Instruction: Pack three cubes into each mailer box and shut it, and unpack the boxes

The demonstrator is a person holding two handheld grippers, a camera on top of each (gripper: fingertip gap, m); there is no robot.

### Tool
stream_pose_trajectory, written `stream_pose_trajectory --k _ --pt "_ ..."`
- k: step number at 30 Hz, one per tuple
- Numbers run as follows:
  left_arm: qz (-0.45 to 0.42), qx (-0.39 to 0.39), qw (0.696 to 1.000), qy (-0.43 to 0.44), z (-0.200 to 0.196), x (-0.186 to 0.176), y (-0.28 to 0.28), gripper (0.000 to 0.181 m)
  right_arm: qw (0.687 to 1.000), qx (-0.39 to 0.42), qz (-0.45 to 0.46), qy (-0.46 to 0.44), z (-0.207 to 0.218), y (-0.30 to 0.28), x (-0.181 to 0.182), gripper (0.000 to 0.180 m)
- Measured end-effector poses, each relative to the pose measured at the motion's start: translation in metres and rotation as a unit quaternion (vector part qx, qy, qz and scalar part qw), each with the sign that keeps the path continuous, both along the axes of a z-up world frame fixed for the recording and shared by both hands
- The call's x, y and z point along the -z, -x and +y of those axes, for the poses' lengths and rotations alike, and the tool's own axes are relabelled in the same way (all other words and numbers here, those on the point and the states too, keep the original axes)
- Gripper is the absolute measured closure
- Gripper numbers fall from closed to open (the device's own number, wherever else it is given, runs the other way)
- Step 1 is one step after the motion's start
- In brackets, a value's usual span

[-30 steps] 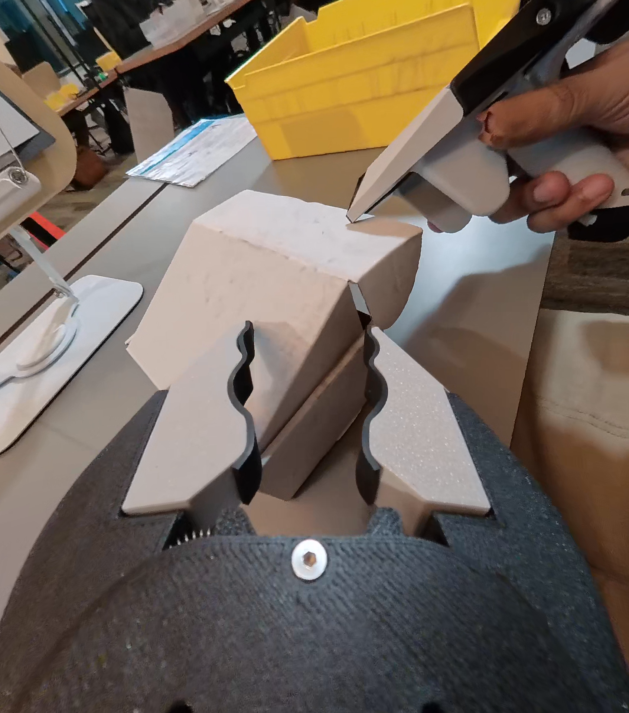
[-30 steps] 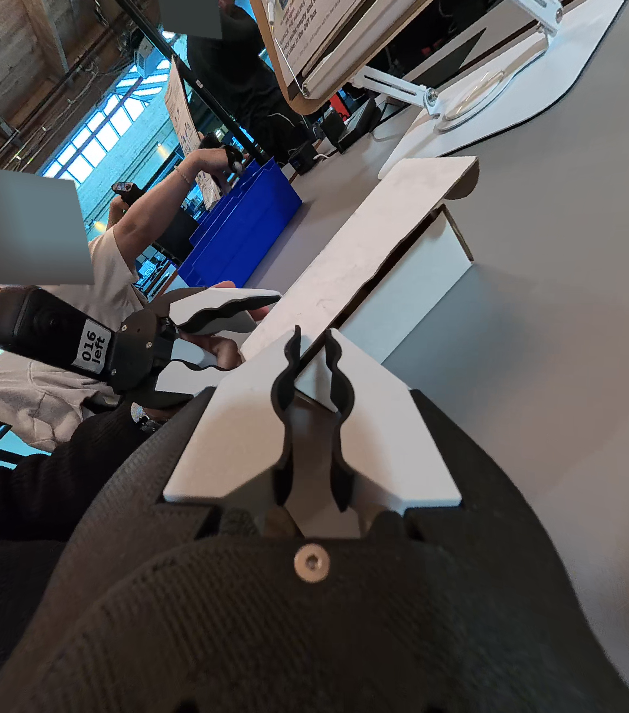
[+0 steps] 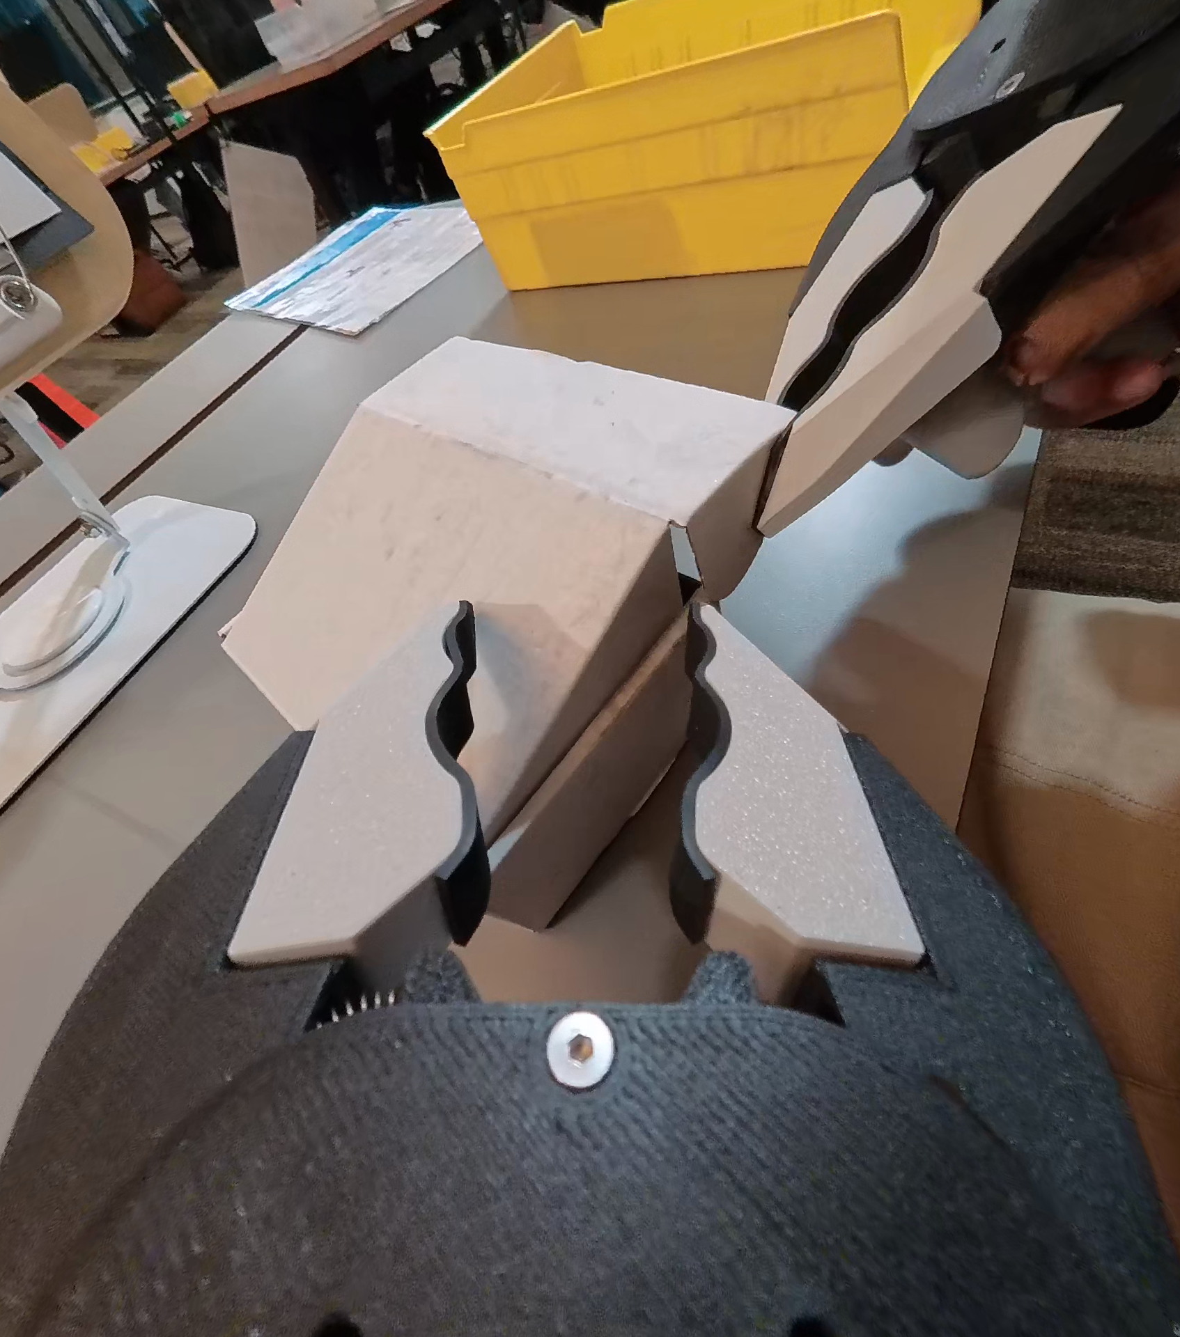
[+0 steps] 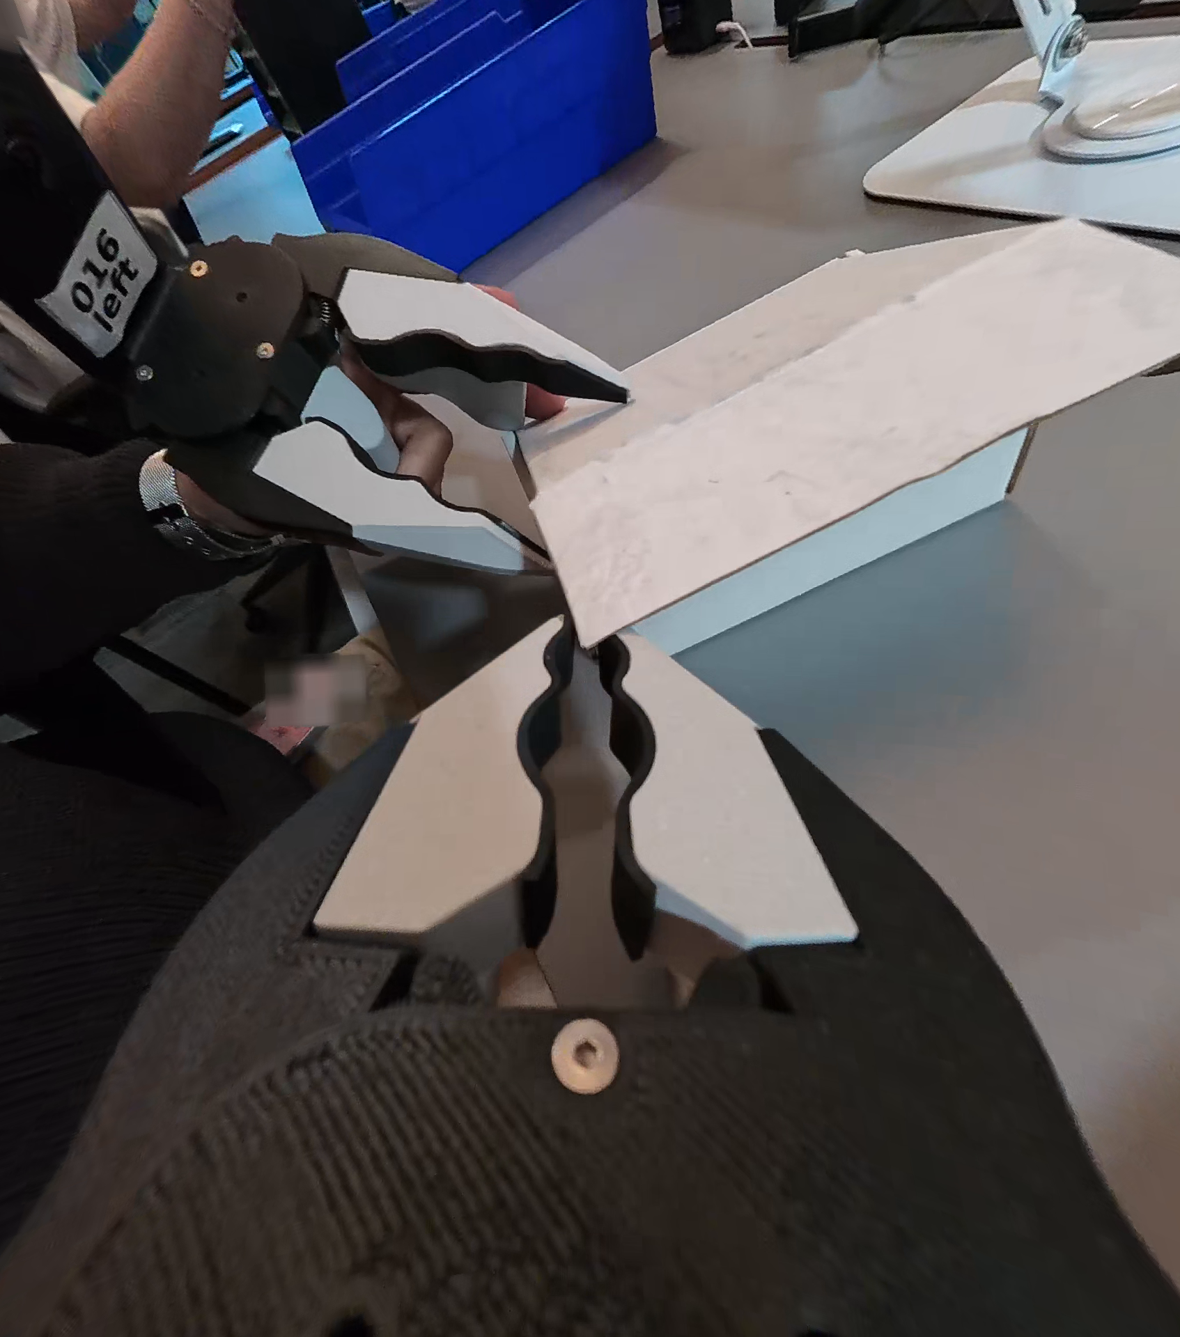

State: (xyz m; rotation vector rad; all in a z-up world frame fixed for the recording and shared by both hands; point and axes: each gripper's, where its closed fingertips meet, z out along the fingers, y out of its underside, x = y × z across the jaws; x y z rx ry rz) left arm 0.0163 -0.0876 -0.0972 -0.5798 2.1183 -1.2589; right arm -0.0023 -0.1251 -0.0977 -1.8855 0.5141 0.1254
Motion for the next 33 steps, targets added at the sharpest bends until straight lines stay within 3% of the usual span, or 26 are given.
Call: stream_pose_trajectory --k 8,24,33 --pt "-0.001 -0.001 1.0 -0.003 -0.001 0.001 0.0 0.123 0.998 0.006 -0.048 0.035 -0.004 -0.002 0.002 0.175" --pt "0.018 -0.005 1.0 0.021 -0.009 -0.006 0.001 0.123 0.999 0.009 0.001 0.04 -0.005 -0.002 0.017 0.176" --pt "0.014 -0.025 1.0 0.007 -0.005 -0.002 -0.011 0.124 0.998 0.016 -0.017 0.066 0.001 -0.002 0.028 0.176"
